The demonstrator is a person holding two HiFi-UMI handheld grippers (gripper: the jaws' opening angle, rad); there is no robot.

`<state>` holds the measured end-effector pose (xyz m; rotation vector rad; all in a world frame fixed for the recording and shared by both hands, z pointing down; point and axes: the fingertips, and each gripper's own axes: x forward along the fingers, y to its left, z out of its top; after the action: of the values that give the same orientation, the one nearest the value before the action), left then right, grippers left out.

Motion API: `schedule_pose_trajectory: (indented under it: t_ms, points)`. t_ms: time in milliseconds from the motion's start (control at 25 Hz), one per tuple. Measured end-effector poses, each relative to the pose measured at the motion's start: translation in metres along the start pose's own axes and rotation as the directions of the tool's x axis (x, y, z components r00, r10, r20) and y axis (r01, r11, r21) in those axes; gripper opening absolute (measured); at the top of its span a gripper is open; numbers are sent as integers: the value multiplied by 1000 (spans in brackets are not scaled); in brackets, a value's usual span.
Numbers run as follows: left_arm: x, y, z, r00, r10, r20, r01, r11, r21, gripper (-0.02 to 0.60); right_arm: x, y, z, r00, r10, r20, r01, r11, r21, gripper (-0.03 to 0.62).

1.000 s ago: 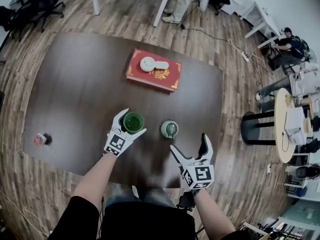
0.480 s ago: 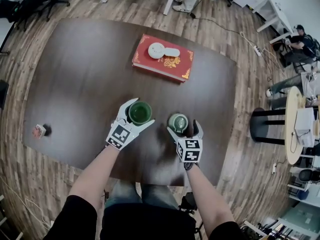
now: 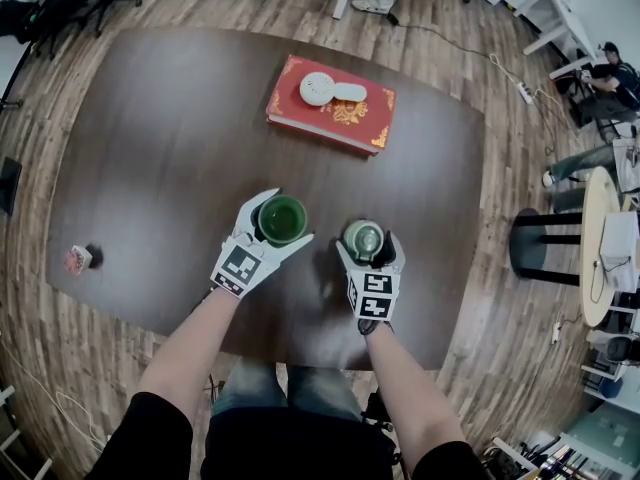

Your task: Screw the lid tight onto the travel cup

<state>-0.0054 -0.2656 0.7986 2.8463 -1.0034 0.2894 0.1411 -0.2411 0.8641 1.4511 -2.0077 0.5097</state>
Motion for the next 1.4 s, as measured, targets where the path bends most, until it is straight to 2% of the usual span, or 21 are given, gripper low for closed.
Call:
schedule_pose_trajectory:
  t_ms: [280, 360, 640, 760, 960, 1080, 1240, 1320, 1400]
  points:
    - [0, -1, 0, 1000, -5, 4, 5, 1000, 3, 407, 2, 2, 0, 999, 35, -16, -35, 999, -6, 492]
    - [0, -2, 0, 1000, -9, 2, 9, 1000, 4, 407, 2, 6, 0, 998, 52, -29, -53, 998, -18, 449]
    - [2, -5, -2, 1000, -13, -5, 14, 1000, 8, 407, 3, 5, -1, 997, 66, -33, -67, 998, -22, 448]
    - [0, -8, -2, 1000, -19, -19, 20, 1000, 8, 414, 0, 7, 1, 995, 96, -30, -97, 995, -39, 448]
    - [-6, -25, 29, 998, -63, -21, 64, 997, 30, 416, -30, 7, 34, 986, 166, 11, -164, 981, -106, 448]
    - [-14, -44, 56, 993, -109, -47, 110, 993, 30, 416, -72, 11, 70, 970, 239, 45, -226, 955, -190, 448]
    - [-28, -73, 100, 979, -185, -83, 188, 981, 39, 416, -138, 12, 131, 935, 336, 110, -298, 917, -264, 448]
    - [-37, -86, 124, 972, -219, -87, 223, 974, 37, 416, -173, 17, 159, 906, 404, 127, -356, 888, -290, 448]
    - [-47, -100, 148, 963, -253, -90, 256, 966, 30, 416, -208, 30, 182, 863, 491, 120, -433, 840, -326, 448]
